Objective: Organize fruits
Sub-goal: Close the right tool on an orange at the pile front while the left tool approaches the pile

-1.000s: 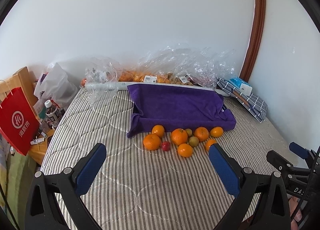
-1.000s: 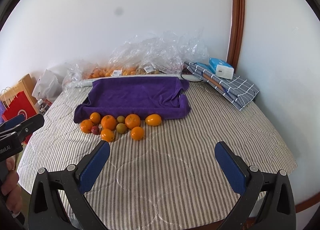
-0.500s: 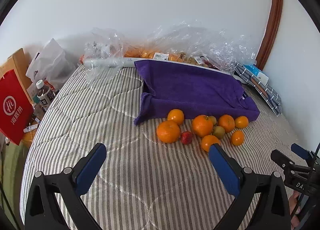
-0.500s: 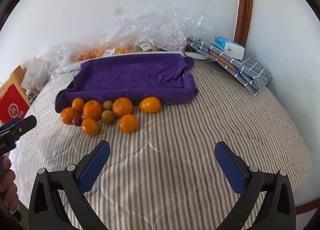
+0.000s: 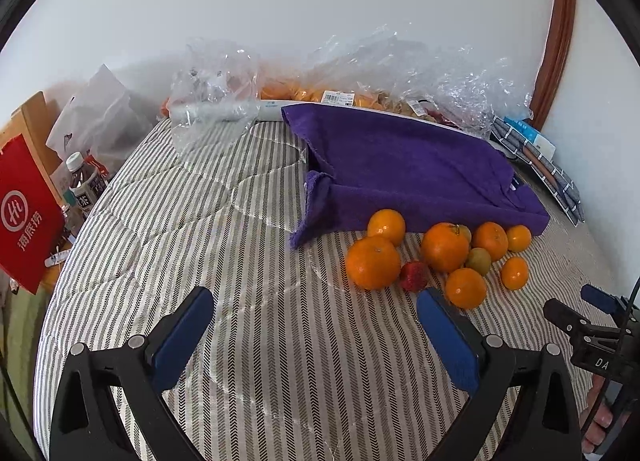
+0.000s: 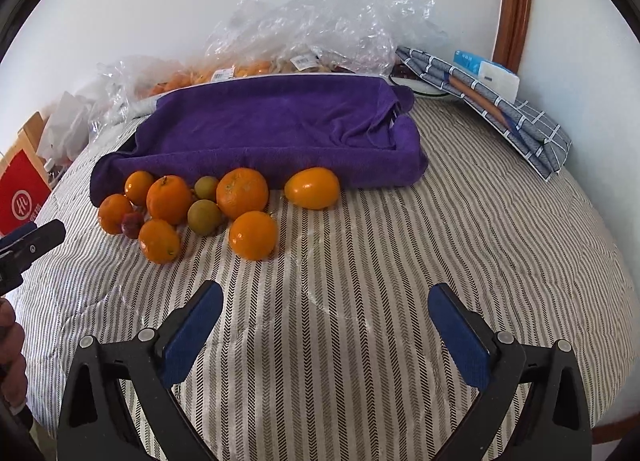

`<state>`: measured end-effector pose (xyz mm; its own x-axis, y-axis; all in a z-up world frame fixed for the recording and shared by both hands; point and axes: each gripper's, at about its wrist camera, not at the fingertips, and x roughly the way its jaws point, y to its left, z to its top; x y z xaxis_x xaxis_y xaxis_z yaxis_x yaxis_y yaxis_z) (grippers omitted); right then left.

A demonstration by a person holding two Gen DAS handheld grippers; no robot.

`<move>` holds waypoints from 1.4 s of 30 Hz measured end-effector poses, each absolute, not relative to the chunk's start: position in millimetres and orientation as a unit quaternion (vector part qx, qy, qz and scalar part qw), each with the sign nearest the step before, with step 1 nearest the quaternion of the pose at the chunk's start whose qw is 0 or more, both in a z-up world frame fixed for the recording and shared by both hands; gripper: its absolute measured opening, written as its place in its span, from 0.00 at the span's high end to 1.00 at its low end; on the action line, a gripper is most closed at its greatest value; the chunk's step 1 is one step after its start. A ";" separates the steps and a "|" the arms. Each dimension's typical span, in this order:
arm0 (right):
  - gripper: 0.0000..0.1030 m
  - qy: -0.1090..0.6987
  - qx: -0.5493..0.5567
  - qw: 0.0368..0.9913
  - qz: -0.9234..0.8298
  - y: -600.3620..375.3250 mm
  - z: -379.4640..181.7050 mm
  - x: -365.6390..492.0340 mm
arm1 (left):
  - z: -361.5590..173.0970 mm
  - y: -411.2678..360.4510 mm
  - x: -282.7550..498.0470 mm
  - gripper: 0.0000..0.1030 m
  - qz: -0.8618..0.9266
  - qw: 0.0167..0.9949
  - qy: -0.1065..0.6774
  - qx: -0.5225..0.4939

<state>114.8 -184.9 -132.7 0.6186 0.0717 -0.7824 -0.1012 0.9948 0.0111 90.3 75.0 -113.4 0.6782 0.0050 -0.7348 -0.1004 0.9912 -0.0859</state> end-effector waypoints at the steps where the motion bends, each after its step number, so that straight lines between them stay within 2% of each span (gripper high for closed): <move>1: 0.02 0.437 -0.017 0.898 0.046 -184.7 -133.6 116.7 | -114.2 75.3 90.4 0.02 0.029 0.914 0.399 -0.061; 4: 0.04 0.438 -0.010 0.898 0.049 -184.6 -135.2 120.2 | -116.6 79.1 91.9 0.03 0.032 0.914 0.399 -0.064; 9: 0.18 0.444 -0.009 0.894 0.053 -183.2 -138.3 125.3 | -119.9 85.9 93.9 0.07 0.034 0.912 0.402 -0.070; 11: 0.22 0.442 -0.017 0.896 0.050 -181.0 -138.9 126.1 | -121.0 88.4 94.5 0.11 0.028 0.910 0.406 -0.078; 16: 0.24 0.433 -0.015 0.900 0.047 -181.3 -138.8 126.5 | -122.6 91.0 95.5 0.18 0.019 0.906 0.414 -0.088; 20: 0.38 0.443 -0.002 0.894 0.063 -183.0 -138.7 129.7 | -123.4 91.3 98.0 0.18 0.013 0.903 0.421 -0.087; 22: 0.41 0.444 -0.008 0.894 0.062 -181.9 -139.1 131.0 | -123.8 91.2 99.4 0.18 0.008 0.900 0.426 -0.090; 26: 0.44 0.452 -0.002 0.889 0.072 -182.5 -141.6 133.9 | -125.0 91.3 101.6 0.18 0.003 0.897 0.431 -0.097; 42: 0.45 0.453 -0.010 0.888 0.079 -175.3 -148.6 139.6 | -127.4 91.1 101.8 0.18 0.006 0.900 0.424 -0.100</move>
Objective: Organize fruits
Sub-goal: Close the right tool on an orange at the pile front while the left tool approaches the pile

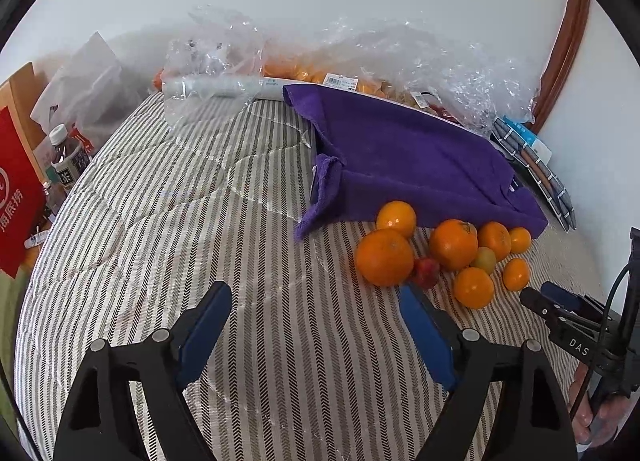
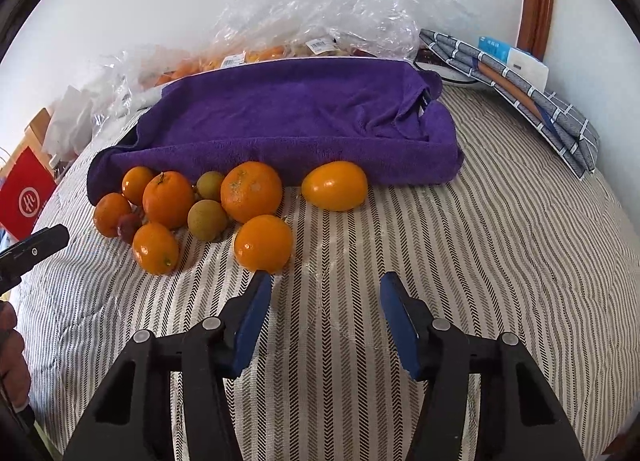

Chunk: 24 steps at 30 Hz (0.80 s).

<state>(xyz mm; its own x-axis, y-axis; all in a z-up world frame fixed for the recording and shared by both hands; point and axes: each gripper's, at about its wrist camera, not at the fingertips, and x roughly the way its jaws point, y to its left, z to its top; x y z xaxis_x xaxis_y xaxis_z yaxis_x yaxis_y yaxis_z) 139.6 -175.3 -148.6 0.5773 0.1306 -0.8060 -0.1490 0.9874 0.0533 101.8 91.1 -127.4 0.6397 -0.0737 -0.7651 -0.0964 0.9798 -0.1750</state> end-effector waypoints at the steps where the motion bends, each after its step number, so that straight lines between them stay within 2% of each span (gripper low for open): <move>1: 0.47 0.453 -0.013 0.888 0.078 -173.9 -149.0 140.3 | -127.7 91.5 101.5 0.18 0.007 0.900 0.424 -0.100; 7: 0.64 0.452 -0.023 0.888 0.081 -170.7 -149.5 140.7 | -132.3 98.1 100.3 0.18 0.015 0.898 0.428 -0.100; 11: 0.69 0.450 -0.022 0.889 0.081 -171.8 -149.3 139.9 | -138.8 102.9 100.0 0.18 0.018 0.895 0.432 -0.109; 24: 0.68 0.436 -0.013 0.889 0.139 -157.2 -141.7 139.4 | -139.5 99.0 101.7 0.18 0.009 0.896 0.432 -0.105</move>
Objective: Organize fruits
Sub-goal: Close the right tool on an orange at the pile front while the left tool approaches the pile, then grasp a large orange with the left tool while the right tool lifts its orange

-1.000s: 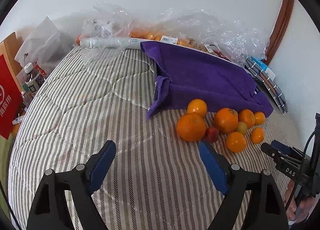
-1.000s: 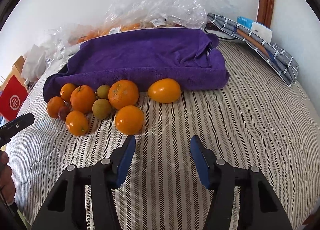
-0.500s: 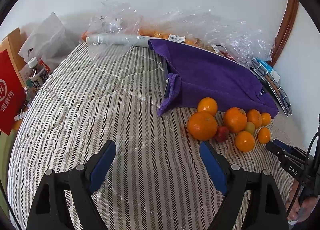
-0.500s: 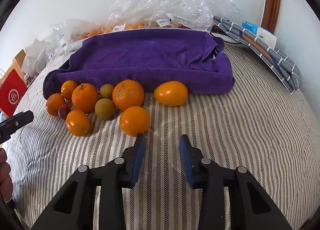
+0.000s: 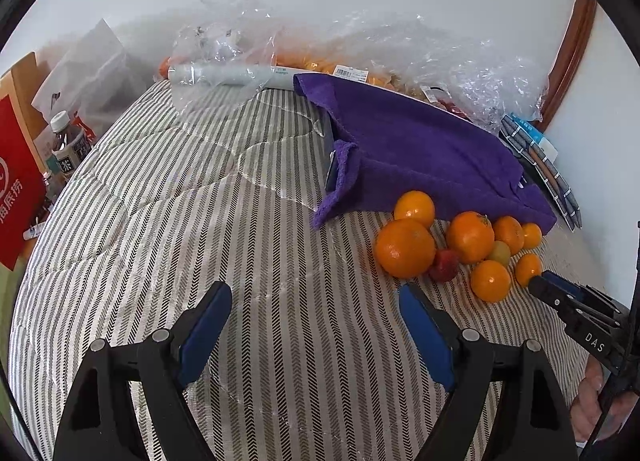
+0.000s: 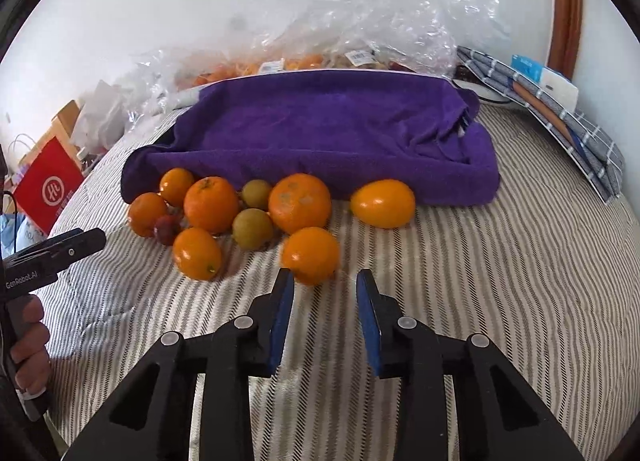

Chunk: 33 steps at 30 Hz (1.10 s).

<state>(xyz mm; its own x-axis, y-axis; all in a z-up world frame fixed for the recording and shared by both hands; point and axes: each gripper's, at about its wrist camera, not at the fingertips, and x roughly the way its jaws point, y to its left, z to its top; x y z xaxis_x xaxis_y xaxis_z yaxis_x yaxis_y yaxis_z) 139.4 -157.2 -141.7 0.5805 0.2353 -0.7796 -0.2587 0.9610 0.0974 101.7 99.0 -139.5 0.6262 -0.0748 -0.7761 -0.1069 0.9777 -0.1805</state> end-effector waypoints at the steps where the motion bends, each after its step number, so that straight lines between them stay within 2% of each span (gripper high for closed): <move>1: 0.68 0.438 -0.014 0.888 0.143 -154.3 -142.2 141.5 | -139.3 98.0 101.7 0.18 0.008 0.896 0.433 -0.104; 20: 0.68 0.445 -0.004 0.885 0.134 -173.3 -148.7 159.7 | -139.4 61.2 140.1 0.19 -0.025 0.889 0.442 -0.119; 21: 0.68 0.445 -0.001 0.885 0.134 -176.8 -148.8 159.7 | -140.5 59.9 142.3 0.22 -0.026 0.888 0.443 -0.121; 23: 0.68 0.446 0.002 0.885 0.135 -183.5 -149.1 160.0 | -143.4 59.3 144.5 0.38 -0.027 0.885 0.447 -0.128; 26: 0.68 0.448 0.015 0.884 0.136 -191.6 -149.8 160.4 | -144.2 62.7 143.0 0.55 -0.033 0.884 0.443 -0.142; 33: 0.68 0.448 0.044 0.881 0.145 -198.8 -149.6 163.2 | -147.9 64.2 144.8 0.56 -0.028 0.884 0.445 -0.142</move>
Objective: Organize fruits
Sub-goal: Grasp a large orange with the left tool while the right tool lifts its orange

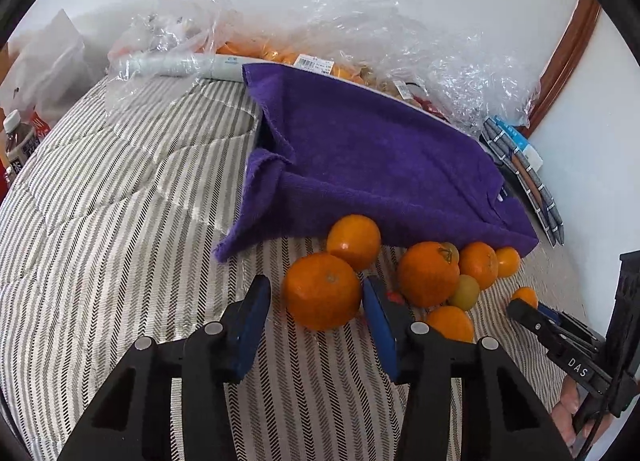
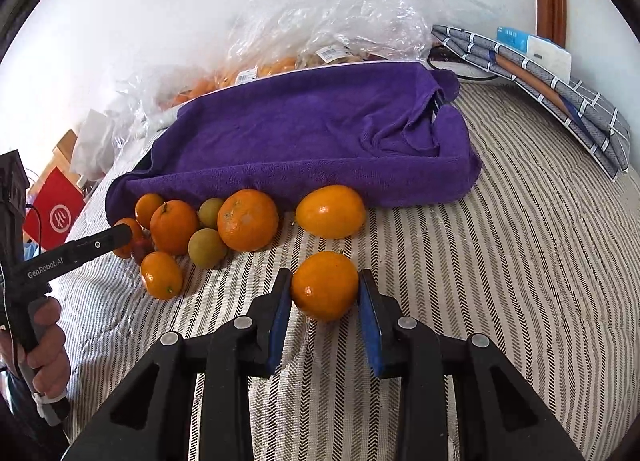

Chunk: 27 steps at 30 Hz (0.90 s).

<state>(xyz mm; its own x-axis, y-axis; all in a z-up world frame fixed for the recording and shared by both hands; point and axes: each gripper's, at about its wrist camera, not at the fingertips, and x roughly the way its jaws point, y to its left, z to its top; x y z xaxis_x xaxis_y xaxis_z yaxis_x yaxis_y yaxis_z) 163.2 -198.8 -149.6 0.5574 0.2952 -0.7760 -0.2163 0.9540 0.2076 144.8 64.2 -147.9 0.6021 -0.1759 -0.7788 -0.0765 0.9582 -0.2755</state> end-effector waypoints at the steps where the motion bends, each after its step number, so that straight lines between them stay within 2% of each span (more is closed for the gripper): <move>1: 0.68 0.448 0.043 0.881 0.146 -198.7 -149.8 163.0 | -148.1 63.0 144.0 0.56 -0.026 0.887 0.440 -0.136; 9: 0.68 0.451 0.037 0.880 0.145 -196.6 -150.8 164.2 | -148.6 58.0 144.5 0.56 -0.018 0.894 0.433 -0.113; 11: 0.68 0.451 0.040 0.880 0.144 -197.7 -150.9 164.6 | -148.4 58.7 144.7 0.62 -0.027 0.894 0.431 -0.118; 27: 0.68 0.402 0.045 0.905 0.135 -202.3 -138.3 152.3 | -126.9 65.8 127.2 0.62 -0.019 0.920 0.369 -0.126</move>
<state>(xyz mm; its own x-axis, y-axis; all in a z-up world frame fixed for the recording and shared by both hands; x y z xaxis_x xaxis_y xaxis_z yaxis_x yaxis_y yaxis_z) 152.3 -202.3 -138.3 0.6406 0.2808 -0.7147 -0.2088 0.9594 0.1898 127.2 65.8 -126.9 0.7264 -0.1288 -0.6751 -0.0577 0.9674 -0.2467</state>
